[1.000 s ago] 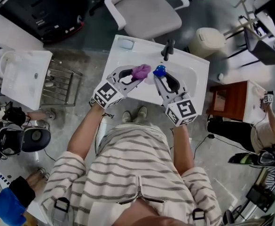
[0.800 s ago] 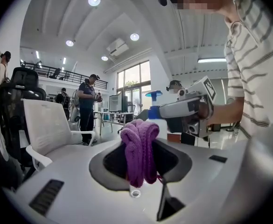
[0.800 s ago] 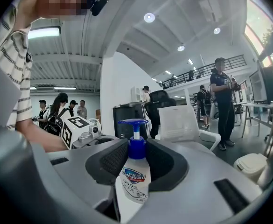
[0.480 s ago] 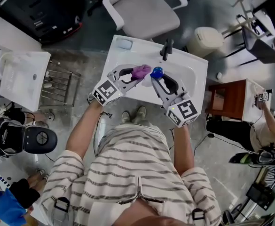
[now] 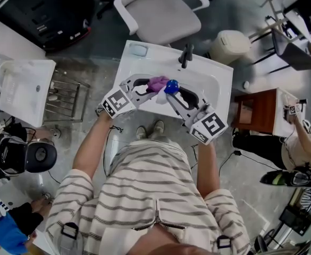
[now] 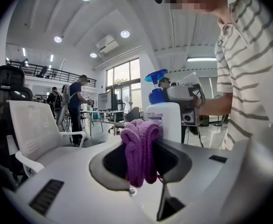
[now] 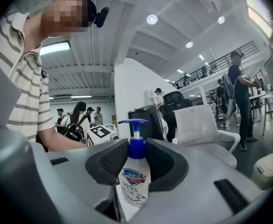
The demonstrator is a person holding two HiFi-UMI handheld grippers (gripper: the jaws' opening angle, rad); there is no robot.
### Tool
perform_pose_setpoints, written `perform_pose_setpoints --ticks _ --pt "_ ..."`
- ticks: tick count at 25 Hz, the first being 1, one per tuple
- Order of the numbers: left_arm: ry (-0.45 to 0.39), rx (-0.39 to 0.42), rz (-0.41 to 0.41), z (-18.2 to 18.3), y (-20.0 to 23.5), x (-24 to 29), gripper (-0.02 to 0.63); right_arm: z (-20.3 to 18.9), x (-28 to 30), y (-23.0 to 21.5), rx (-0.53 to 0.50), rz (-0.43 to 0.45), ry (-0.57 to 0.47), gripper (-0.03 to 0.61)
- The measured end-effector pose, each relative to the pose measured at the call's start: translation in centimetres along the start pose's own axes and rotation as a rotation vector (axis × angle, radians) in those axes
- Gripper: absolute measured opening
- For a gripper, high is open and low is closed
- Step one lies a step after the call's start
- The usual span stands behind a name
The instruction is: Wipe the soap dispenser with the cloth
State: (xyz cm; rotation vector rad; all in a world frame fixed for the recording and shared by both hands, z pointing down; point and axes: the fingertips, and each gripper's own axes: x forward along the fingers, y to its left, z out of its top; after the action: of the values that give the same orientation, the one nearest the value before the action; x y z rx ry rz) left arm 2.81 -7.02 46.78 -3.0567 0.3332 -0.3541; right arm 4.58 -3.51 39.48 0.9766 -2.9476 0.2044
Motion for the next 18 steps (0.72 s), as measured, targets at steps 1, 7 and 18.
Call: perform_pose_setpoints --ticks 1,7,18 --pt "0.003 0.002 -0.001 0.0 -0.1 0.1 0.13 0.0 0.0 0.1 -0.003 0.005 0.003 0.132" --pt "0.027 0.009 -0.027 -0.4 -0.8 0.5 0.13 0.5 -0.5 0.3 0.018 0.02 -0.027 0.132" --pt "0.053 -0.051 -0.015 -2.0 -1.5 0.3 0.132 0.2 -0.4 -0.9 0.028 -0.033 -0.022 0.132"
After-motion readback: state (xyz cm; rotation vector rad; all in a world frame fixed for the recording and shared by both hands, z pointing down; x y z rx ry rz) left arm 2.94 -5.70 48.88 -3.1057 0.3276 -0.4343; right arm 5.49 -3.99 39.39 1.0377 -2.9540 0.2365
